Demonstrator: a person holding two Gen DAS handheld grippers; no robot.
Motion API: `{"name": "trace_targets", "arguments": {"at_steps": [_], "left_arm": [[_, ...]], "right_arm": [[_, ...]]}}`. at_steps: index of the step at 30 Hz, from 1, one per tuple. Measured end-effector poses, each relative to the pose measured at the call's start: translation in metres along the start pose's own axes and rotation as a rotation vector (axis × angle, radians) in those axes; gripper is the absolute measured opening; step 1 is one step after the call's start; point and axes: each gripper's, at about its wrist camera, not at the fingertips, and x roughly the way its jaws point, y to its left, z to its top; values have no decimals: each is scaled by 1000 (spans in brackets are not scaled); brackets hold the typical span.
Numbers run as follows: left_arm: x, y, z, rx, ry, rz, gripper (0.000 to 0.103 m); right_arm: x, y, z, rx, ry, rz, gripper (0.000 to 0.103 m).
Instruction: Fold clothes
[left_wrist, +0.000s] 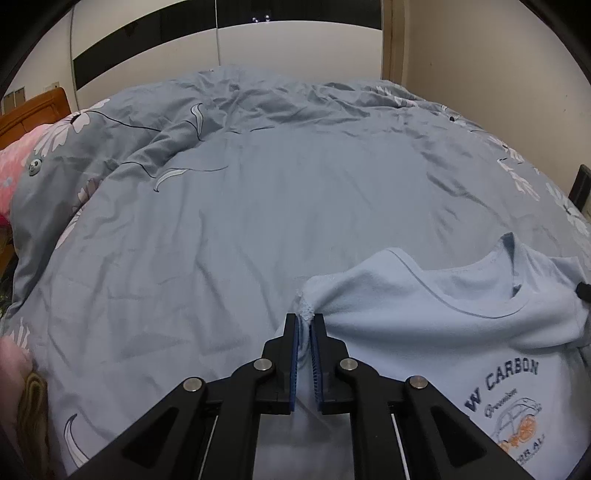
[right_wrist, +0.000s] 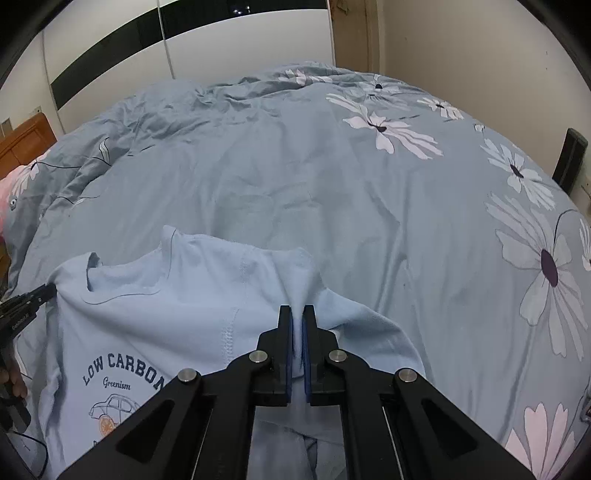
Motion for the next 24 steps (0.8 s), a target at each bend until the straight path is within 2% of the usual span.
{"name": "trace_targets", "arguments": {"at_steps": [1, 3, 4, 5, 6, 10, 13, 16, 18, 21, 24], "left_arm": [[-3, 0, 0, 1, 0, -3, 13], [-12, 2, -2, 0, 3, -8, 31], [-17, 3, -3, -1, -3, -18, 37], [-23, 5, -4, -1, -11, -31, 49], [-30, 6, -6, -1, -19, -39, 56], [-69, 10, -29, -7, -64, -26, 59], [-100, 16, -58, -43, -104, -12, 65], [-113, 21, -82, -89, -115, -25, 67], [-117, 22, -96, -110, -109, -27, 67], [-118, 25, -113, -127, -91, -27, 67], [-120, 31, -124, -163, -71, -47, 67]], "right_arm": [[-4, 0, -1, -2, -2, 5, 7], [-12, -3, -1, -4, -6, 28, 19], [-17, -5, -2, 1, -12, 47, 35], [-22, -8, -3, 7, -19, 67, 45], [-29, -13, -5, 10, -31, 86, 46], [-66, -43, -24, 8, -89, 136, 46], [-85, -79, -49, 35, -91, 103, 46], [-86, -121, -81, 129, -28, 69, 46], [-81, -137, -101, 184, 23, 81, 46], [-76, -144, -123, 237, 70, 149, 46], [-72, -136, -136, 235, 102, 194, 45]]}}
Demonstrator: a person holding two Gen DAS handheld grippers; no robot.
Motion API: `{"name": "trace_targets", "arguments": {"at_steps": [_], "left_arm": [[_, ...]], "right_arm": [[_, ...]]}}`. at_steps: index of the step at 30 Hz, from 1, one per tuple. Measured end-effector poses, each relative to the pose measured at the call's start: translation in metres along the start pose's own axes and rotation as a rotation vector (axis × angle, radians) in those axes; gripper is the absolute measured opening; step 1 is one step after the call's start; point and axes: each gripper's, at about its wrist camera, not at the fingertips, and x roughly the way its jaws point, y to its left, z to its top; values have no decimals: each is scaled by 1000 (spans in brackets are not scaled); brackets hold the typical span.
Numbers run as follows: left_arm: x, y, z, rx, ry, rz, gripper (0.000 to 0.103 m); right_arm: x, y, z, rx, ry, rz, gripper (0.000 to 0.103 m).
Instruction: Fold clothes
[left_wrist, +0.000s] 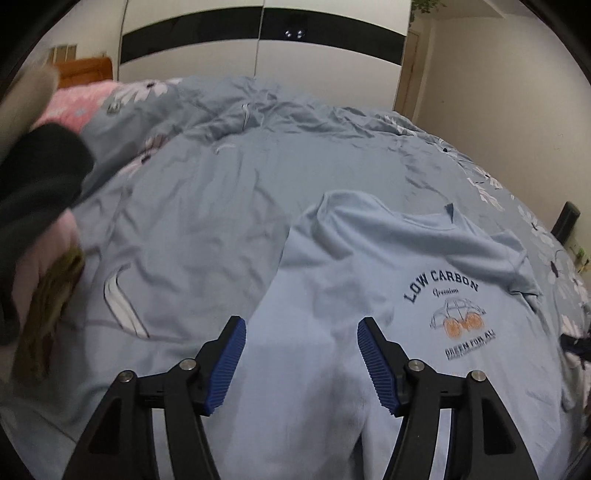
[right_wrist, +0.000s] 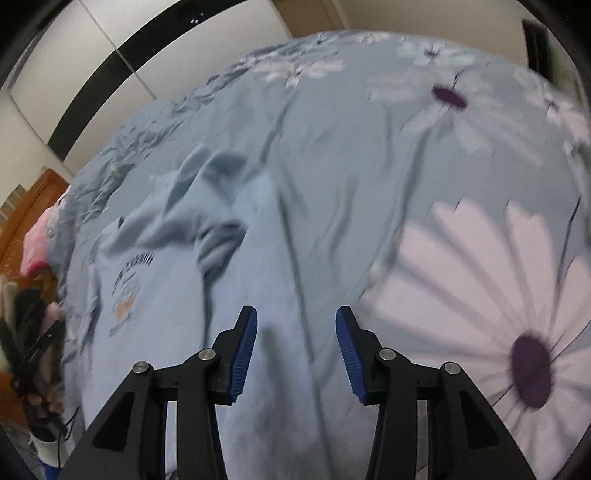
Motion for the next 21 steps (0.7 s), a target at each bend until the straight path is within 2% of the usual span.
{"name": "trace_targets", "arguments": {"at_steps": [1, 2, 3, 4, 7, 9, 10, 12, 13, 16, 21], "left_arm": [[-2, 2, -2, -6, -1, 4, 67], [-3, 4, -4, -12, -2, 9, 67], [-5, 6, -6, -16, 0, 14, 67], [-6, 8, -7, -20, 2, 16, 67], [-8, 13, -11, -24, 8, 24, 67], [-9, 16, -14, -23, 12, 33, 67], [-7, 18, -15, -21, 23, 40, 67], [-3, 21, -15, -16, 44, 54, 67], [0, 22, -16, -11, 51, 61, 67], [7, 21, -17, 2, 68, 73, 67], [22, 17, -21, 28, 97, 82, 67]], "right_arm": [[1, 2, -3, -7, 7, 6, 37], [2, 5, -6, -15, 11, 12, 20], [3, 8, -7, -24, 20, 15, 9], [3, 11, -8, -44, 26, 4, 2], [-2, 20, -7, -116, 22, -72, 1], [-14, 13, 1, -114, -20, -154, 1], [-22, 6, 8, -97, -61, -232, 1], [-40, -10, 23, -70, -160, -441, 1], [-47, -19, 30, -36, -190, -494, 1], [-53, -40, 41, 61, -188, -471, 1], [-60, -38, 32, 63, -191, -456, 3]]}}
